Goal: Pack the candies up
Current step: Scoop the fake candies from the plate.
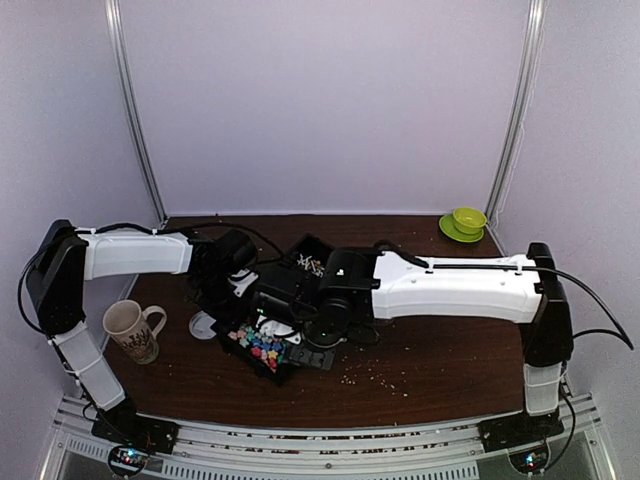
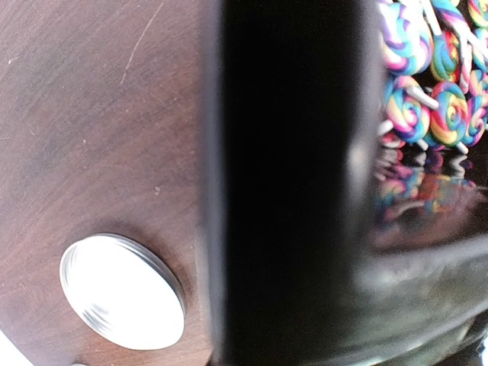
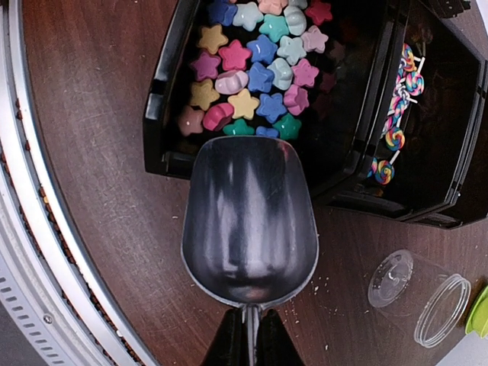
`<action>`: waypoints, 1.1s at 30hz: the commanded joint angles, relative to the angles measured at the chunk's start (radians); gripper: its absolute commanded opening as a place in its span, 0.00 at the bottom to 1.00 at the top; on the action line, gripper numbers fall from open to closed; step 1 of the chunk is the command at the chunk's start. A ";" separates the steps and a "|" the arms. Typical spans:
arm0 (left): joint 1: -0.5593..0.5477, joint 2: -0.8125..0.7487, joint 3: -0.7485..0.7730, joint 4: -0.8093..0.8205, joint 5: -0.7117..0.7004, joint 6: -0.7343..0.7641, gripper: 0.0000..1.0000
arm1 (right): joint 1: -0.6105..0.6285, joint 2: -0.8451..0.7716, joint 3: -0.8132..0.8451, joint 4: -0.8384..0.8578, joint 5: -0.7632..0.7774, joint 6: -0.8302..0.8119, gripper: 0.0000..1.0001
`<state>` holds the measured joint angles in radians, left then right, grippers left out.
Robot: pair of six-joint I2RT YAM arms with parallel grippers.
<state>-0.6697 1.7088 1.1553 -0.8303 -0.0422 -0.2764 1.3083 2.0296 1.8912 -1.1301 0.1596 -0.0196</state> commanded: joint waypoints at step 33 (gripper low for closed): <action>-0.008 -0.112 0.019 0.234 0.160 0.012 0.00 | -0.077 0.188 -0.107 0.447 -0.077 0.072 0.00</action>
<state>-0.6464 1.6939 1.1458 -0.8158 -0.0448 -0.2527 1.2449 2.1223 1.8507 -0.8482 0.0761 0.0372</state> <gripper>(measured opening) 0.061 0.079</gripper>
